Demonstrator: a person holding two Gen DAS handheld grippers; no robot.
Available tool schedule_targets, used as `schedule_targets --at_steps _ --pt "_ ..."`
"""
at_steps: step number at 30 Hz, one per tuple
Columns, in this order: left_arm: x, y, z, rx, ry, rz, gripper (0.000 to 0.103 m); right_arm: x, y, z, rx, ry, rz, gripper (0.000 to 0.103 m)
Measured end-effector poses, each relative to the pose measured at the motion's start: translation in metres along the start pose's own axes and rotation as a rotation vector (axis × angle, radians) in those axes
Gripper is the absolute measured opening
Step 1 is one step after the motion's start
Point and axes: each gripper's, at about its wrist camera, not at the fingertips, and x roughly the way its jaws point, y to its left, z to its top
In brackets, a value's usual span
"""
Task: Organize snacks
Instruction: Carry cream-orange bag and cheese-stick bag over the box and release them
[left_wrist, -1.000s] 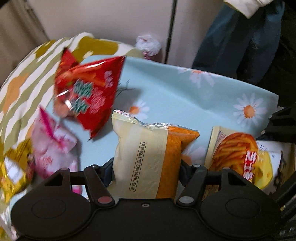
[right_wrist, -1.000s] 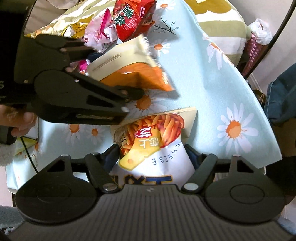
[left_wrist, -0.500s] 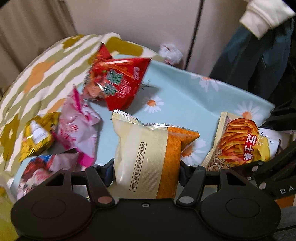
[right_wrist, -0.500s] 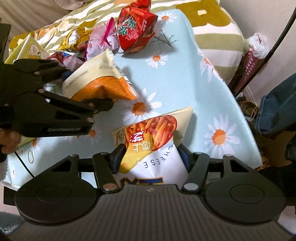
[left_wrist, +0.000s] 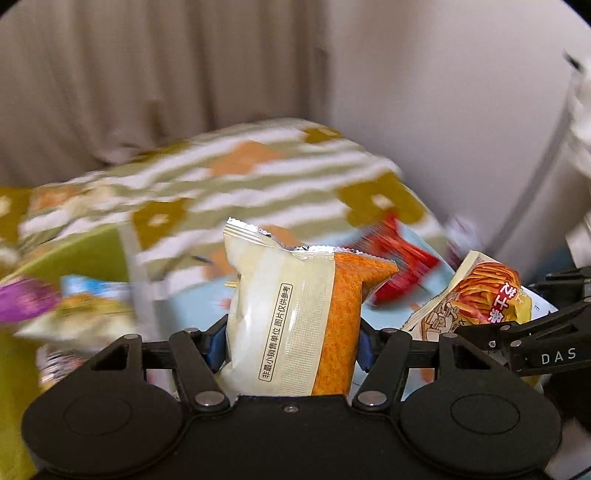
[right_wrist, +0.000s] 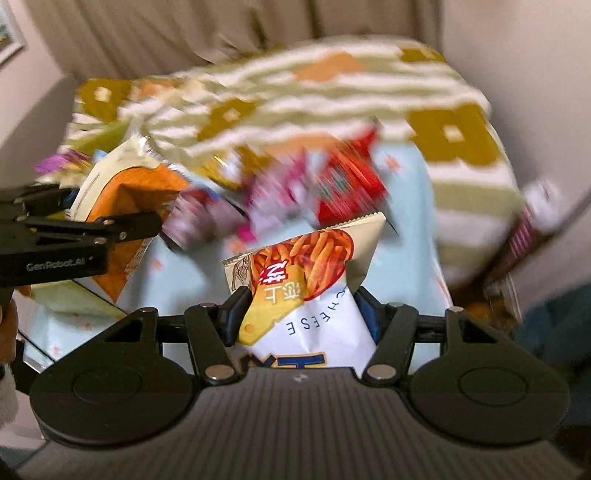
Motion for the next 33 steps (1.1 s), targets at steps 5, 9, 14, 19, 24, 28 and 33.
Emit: schedule_targets --at_steps 5,9,14,19,24,28,33 --pt "-0.039 0.051 0.003 -0.135 -0.046 0.14 0.068 0.0 0.049 0.043 -0.112 -0.074 0.124 0.075" --pt "-0.056 0.096 0.006 -0.196 -0.058 0.227 0.068 0.005 0.094 0.073 -0.172 -0.109 0.21 0.075" --pt "-0.059 0.154 0.008 -0.269 -0.054 0.26 0.068 0.016 0.151 0.105 -0.213 -0.154 0.263 0.075" --pt "-0.046 0.204 0.01 -0.336 -0.033 0.251 0.068 0.033 0.199 0.133 -0.213 -0.18 0.278 0.075" --pt "-0.018 0.243 0.008 -0.382 0.011 0.233 0.068 0.054 0.231 0.148 -0.191 -0.176 0.262 0.075" --pt "-0.001 0.26 0.008 -0.377 0.035 0.231 0.073 0.068 0.244 0.154 -0.159 -0.158 0.256 0.075" --pt "-0.005 0.263 -0.002 -0.347 0.009 0.249 0.103 0.082 0.262 0.158 -0.156 -0.144 0.244 0.075"
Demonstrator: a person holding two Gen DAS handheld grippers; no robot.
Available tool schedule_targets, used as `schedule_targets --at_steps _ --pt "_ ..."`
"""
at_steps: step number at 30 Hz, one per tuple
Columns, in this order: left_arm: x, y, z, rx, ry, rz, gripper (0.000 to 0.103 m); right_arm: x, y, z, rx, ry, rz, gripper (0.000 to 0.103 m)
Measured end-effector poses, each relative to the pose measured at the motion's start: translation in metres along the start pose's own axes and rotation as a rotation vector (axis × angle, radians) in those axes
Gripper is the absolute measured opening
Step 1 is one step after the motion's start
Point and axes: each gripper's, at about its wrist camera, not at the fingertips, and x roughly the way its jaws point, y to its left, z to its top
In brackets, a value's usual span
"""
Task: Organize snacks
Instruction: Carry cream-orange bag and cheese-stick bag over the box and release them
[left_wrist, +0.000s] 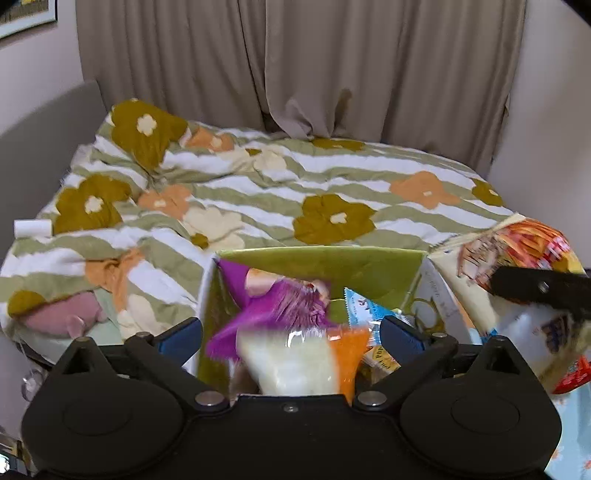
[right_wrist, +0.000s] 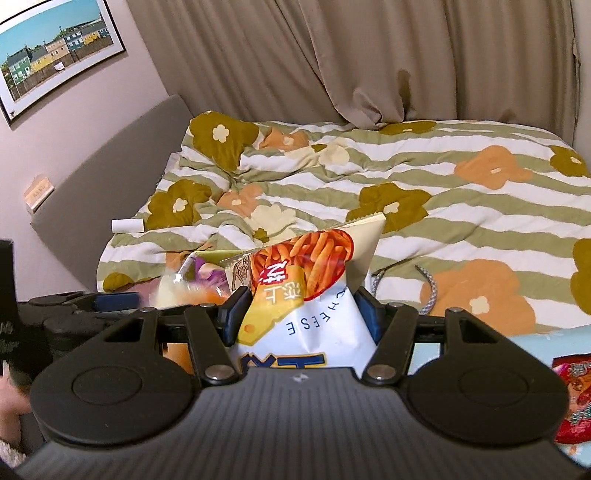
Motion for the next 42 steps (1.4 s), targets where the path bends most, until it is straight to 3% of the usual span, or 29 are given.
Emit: schedule_targets --at_steps 5,16,18,20,25,34,42 --pt "0.002 0.012 -0.016 -0.001 0.042 0.01 0.103 0.013 0.008 0.001 0.004 0.02 -0.003 0.075" --pt "-0.004 0.032 -0.028 -0.047 0.056 0.016 0.103 0.044 0.044 0.017 -0.039 0.043 0.027 0.076" --pt "-0.006 0.034 -0.03 -0.063 0.059 0.015 0.103 0.05 0.051 0.019 -0.043 0.031 0.029 0.079" --pt "-0.007 0.037 -0.031 -0.073 0.062 0.014 0.103 0.058 0.056 0.02 -0.047 0.021 0.02 0.103" --pt "-0.008 0.039 -0.038 -0.068 0.076 0.02 0.103 0.063 0.055 0.011 -0.015 -0.004 0.007 0.103" --pt "-0.012 0.036 -0.04 -0.055 0.072 0.001 0.103 0.047 0.044 -0.006 0.02 -0.031 -0.031 0.103" --pt "-0.038 0.012 -0.038 -0.028 0.012 0.033 0.103 0.003 0.025 -0.011 0.05 -0.091 -0.053 0.103"
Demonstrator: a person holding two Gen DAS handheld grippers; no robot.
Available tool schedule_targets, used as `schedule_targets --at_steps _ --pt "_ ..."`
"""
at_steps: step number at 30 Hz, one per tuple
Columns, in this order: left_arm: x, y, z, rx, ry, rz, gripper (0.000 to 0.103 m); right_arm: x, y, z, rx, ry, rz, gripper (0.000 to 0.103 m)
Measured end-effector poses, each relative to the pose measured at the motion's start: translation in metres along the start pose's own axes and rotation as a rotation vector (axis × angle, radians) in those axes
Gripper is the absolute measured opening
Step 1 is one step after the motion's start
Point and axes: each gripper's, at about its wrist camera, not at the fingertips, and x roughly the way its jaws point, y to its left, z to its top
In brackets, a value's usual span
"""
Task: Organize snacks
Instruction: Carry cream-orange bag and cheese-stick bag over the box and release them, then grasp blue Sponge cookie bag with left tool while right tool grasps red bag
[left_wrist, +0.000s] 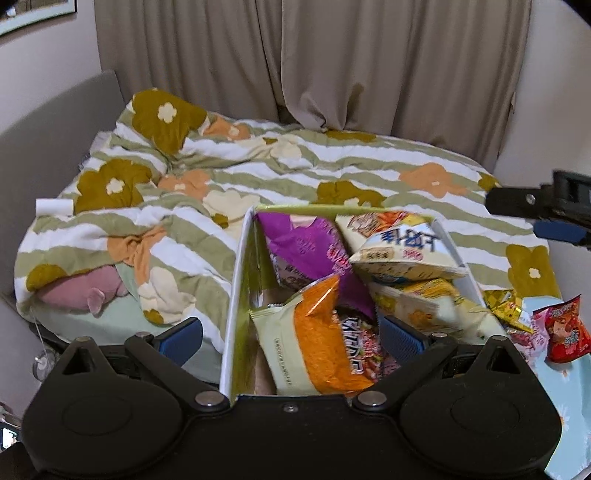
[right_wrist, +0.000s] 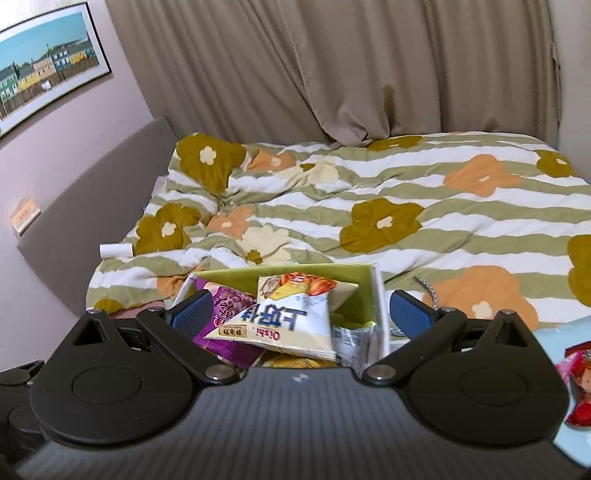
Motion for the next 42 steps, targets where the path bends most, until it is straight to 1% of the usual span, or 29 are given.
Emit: schedule_targets --at_steps 4,10,13,18,23,28,32,36,42 --pt "-0.023 -0.022 -0.006 0.005 -0.043 0.027 0.103 -0.027 -0.017 -0.001 0.001 -0.013 0.01 0.103" --pt "-0.056 -0.07 -0.018 -0.013 -0.094 0.065 0.103 -0.076 -0.055 -0.014 -0.025 -0.053 0.031 0.103" --pt "-0.07 -0.101 -0.026 -0.015 -0.111 0.073 0.103 -0.1 -0.081 -0.022 -0.018 -0.062 0.039 0.103" --pt "-0.091 -0.158 -0.039 -0.015 -0.145 0.061 0.103 -0.142 -0.128 -0.034 -0.013 -0.079 0.031 0.103" --pt "-0.099 -0.208 -0.053 -0.003 -0.152 0.055 0.103 -0.179 -0.179 -0.046 -0.006 -0.088 0.005 0.103" --pt "-0.091 -0.248 -0.064 0.01 -0.142 0.043 0.103 -0.198 -0.227 -0.055 -0.003 -0.064 -0.027 0.103" --pt "-0.07 -0.277 -0.067 0.1 -0.136 0.03 0.103 -0.194 -0.259 -0.061 0.008 -0.019 -0.059 0.103" --pt "-0.033 -0.302 -0.067 0.265 -0.107 0.031 0.103 -0.177 -0.285 -0.07 0.048 0.036 -0.075 0.103" --pt "0.033 -0.327 -0.07 0.482 -0.046 0.014 0.103 -0.143 -0.318 -0.08 0.104 0.076 -0.113 0.103"
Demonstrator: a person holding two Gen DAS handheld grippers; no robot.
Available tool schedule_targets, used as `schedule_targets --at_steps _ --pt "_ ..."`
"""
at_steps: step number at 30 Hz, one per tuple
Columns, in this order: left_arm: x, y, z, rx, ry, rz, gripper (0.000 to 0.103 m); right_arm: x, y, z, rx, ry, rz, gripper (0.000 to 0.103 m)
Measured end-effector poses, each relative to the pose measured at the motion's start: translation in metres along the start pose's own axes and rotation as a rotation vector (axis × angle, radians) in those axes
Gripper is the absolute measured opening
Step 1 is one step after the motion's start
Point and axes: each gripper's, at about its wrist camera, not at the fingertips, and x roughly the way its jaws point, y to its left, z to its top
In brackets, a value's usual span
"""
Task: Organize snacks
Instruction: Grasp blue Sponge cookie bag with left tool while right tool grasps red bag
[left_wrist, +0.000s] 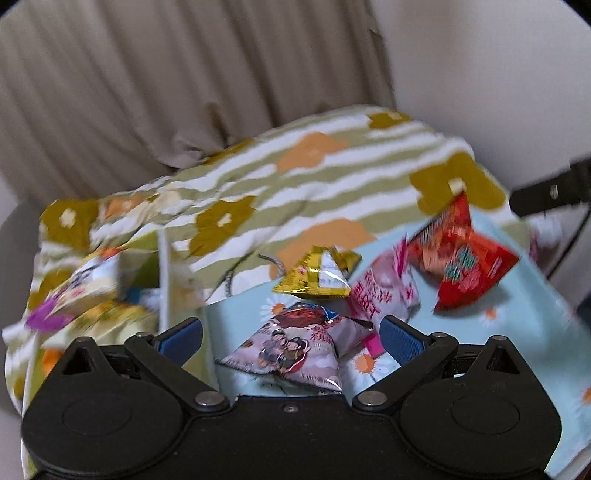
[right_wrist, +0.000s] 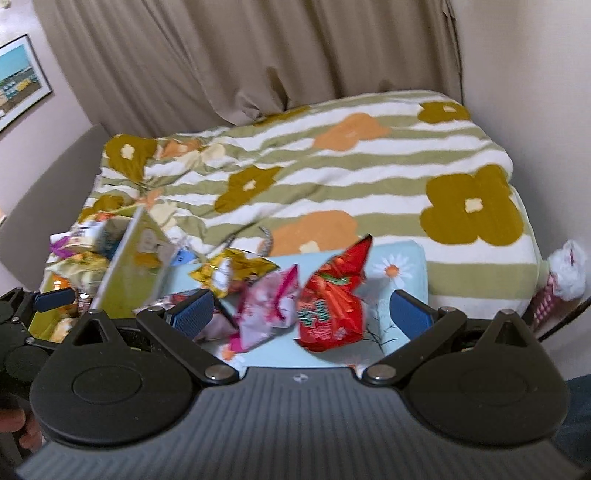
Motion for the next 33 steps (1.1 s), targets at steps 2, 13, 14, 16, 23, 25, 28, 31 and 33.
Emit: schedule_targets --at_steps 2,13,14,16,23,25,28,31,33 --pt "0.02 -0.003 0.001 0.046 0.029 -0.006 0.103 0.017 -0.007 0.0 0.012 0.021 -0.017 0.103" --pt "0.111 0.005 0.009 0.095 0.226 -0.11 0.103 0.089 -0.024 0.0 0.093 0.105 -0.05 0.103" --pt "0.116 0.006 0.008 0.09 0.244 -0.123 0.103 0.093 -0.024 0.0 0.096 0.11 -0.055 0.103" --pt "0.128 0.008 0.005 0.078 0.286 -0.151 0.103 0.102 -0.024 0.001 0.104 0.118 -0.056 0.103" --pt "0.151 0.015 -0.006 0.012 0.378 -0.227 0.076 0.126 -0.028 -0.002 0.129 0.152 -0.053 0.103" --pt "0.151 0.019 -0.009 -0.015 0.368 -0.239 0.074 0.132 -0.03 -0.003 0.145 0.166 -0.045 0.103" --pt "0.147 0.02 -0.011 -0.021 0.354 -0.234 0.071 0.138 -0.031 -0.004 0.153 0.178 -0.04 0.103" --pt "0.144 0.019 -0.013 -0.039 0.345 -0.231 0.07 0.143 -0.028 -0.005 0.14 0.187 -0.041 0.097" --pt "0.14 0.019 -0.014 -0.053 0.342 -0.232 0.069 0.145 -0.027 -0.005 0.136 0.191 -0.041 0.094"
